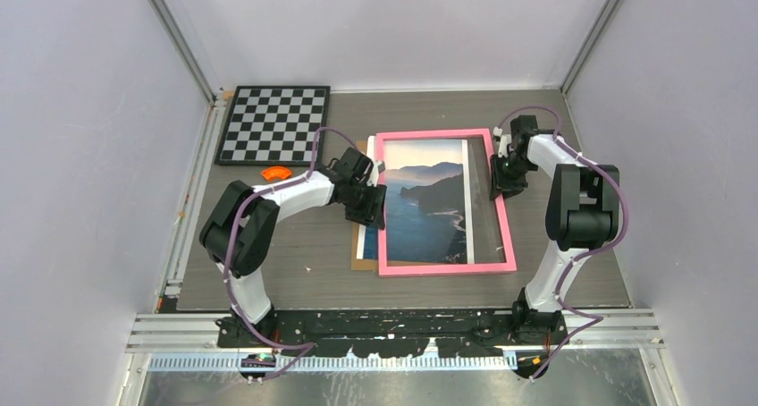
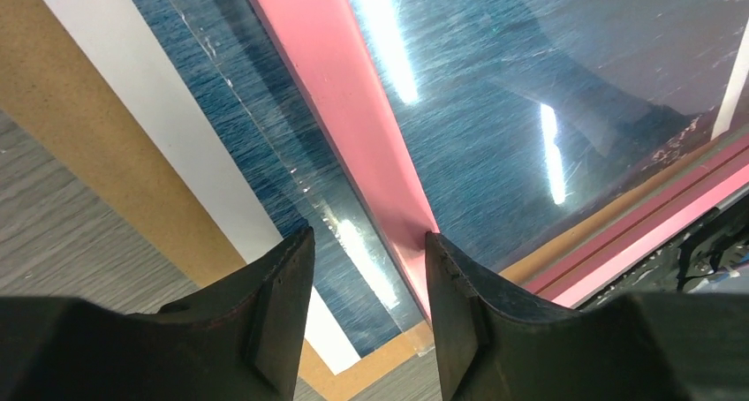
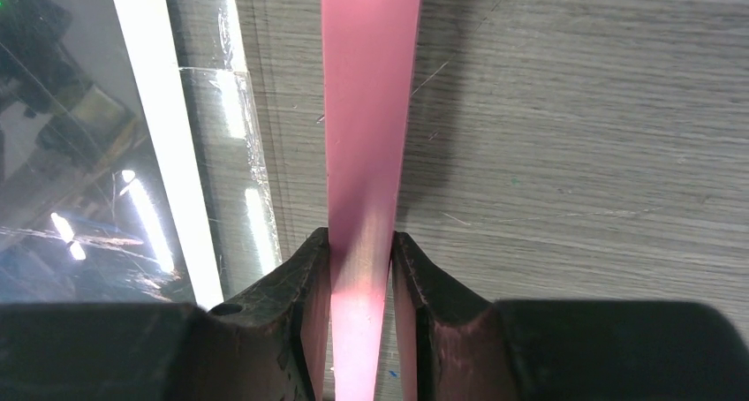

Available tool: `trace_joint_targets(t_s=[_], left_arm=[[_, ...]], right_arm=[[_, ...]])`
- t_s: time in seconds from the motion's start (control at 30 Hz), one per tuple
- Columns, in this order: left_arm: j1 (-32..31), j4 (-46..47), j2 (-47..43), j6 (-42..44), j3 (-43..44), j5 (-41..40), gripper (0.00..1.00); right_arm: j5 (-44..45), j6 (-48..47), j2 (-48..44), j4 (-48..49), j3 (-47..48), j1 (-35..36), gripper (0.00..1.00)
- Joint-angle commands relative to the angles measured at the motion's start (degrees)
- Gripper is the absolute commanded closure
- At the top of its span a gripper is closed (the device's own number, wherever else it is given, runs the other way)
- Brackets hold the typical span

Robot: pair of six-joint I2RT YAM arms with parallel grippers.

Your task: Take the photo out of the frame

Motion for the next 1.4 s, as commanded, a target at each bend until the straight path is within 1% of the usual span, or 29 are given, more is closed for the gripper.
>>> trace_joint_targets(t_s=[0.0, 0.13, 0.2, 0.3, 0.37, 0.43, 0.53, 0.63, 0.73, 0.8, 0.93, 1.03, 1.13, 1.27, 1.37], left_arm=[[-0.2, 2.6, 1.9, -1.1, 1.2, 2.4, 0.50], [-0.3, 3.5, 3.2, -1.4, 2.4, 5.0, 0.50], [-0.1, 3.3, 3.1, -1.3, 3.0, 5.6, 0.50], [0.9, 3.6, 0.4, -1.6, 2.3, 6.0, 0.50], [2.7, 3.4, -2.2, -2.4, 1.1, 6.3, 0.49], [4.9, 1.8, -4.6, -3.4, 0.1, 7.0, 0.49], [8.3, -0.7, -8.5, -5.6, -2.9, 9.8, 0.48], [10.9, -2.0, -13.9, -7.7, -8.0, 11.4, 0.39], [12.0, -2.1, -18.9, -9.0, -12.1, 13.2, 0.35], [11.9, -1.3, -22.1, -10.7, -15.2, 14.0, 0.31], [11.9, 0.4, -26.5, -13.2, -19.6, 15.5, 0.30], [11.4, 1.9, -26.8, -14.0, -21.2, 15.6, 0.30], [10.1, 5.4, -25.4, -15.4, -22.4, 16.0, 0.31], [7.0, 7.4, -21.9, -14.8, -20.7, 16.0, 0.32], [6.5, 8.4, -19.2, -14.7, -20.1, 15.5, 0.33]], right_arm=[[-0.2, -0.2, -0.5, 0.4, 2.6, -0.7, 0.74], [0.2, -0.3, -0.2, 0.2, 3.1, -1.6, 0.73], [-0.3, -0.4, -0.5, 0.1, 3.3, -1.9, 0.58], [-2.6, -0.4, -2.8, -0.2, 3.7, -1.8, 0.41], [-4.9, 0.0, -4.7, -1.1, 4.5, -1.9, 0.32], [-7.7, 0.5, -6.9, -2.3, 6.1, -1.7, 0.27], [-13.6, 0.7, -10.1, -3.9, 6.6, -0.6, 0.26], [-20.1, 1.0, -12.8, -4.3, 4.6, 2.3, 0.26], [-25.9, 0.6, -13.8, -4.5, 2.3, 7.9, 0.26], [-26.7, 0.6, -13.8, -3.8, 0.6, 11.5, 0.26], [-27.8, -0.6, -12.6, -3.5, -1.7, 17.4, 0.27], [-28.4, 0.0, -11.4, -1.8, -3.5, 19.1, 0.28], [-27.4, 0.1, -9.9, -0.5, -4.8, 20.4, 0.29], [-25.3, -0.1, -7.7, 0.6, -6.0, 21.0, 0.29], [-24.0, -0.7, -6.1, 0.9, -6.6, 21.0, 0.30]])
